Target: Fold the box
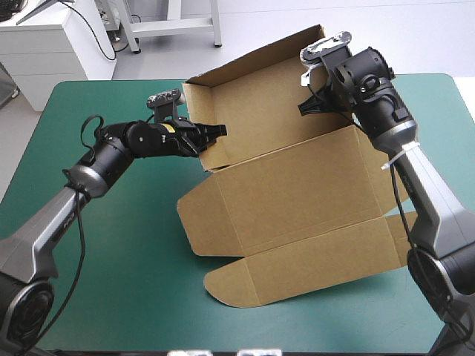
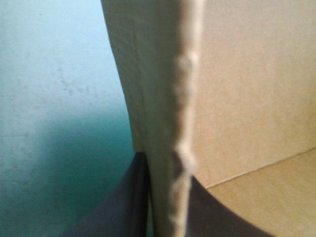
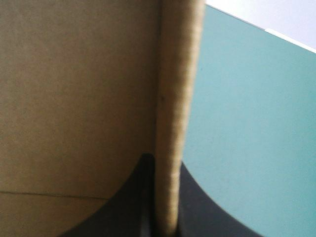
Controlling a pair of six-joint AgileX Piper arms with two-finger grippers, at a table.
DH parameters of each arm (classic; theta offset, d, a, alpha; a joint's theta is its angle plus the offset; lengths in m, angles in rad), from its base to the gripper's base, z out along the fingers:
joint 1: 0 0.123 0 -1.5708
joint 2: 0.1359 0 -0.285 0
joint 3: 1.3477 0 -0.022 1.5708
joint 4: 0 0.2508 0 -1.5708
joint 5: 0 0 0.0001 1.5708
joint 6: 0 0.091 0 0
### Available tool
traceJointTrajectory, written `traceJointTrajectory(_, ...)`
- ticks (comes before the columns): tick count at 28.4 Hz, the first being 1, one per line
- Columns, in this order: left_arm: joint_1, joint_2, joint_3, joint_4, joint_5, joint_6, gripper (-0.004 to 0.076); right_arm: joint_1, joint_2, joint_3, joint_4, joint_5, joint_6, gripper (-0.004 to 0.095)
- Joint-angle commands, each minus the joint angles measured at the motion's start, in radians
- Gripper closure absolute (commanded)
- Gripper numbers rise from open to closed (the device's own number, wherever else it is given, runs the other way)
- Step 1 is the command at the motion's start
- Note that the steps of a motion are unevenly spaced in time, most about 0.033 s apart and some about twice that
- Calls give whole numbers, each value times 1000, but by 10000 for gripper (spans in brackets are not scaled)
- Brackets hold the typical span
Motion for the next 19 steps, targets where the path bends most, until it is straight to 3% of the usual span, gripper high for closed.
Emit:
traceJointTrajectory(1, -16, 30, -212, 101, 161, -52, 731, -42, -14, -14, 178, -5, 3, 928)
traceJointTrajectory(6, -16, 178, -443, 269, 441, -66, 731, -108, -7, 79, 338, -5, -19, 927)
traceJointTrajectory(11, -16, 266, -513, 311, 600, -56, 731, -108, -7, 213, 379, -5, -32, 927)
traceJointTrajectory(19, -42, 338, -511, 314, 635, -31, 731, -108, -7, 353, 381, -5, -36, 928)
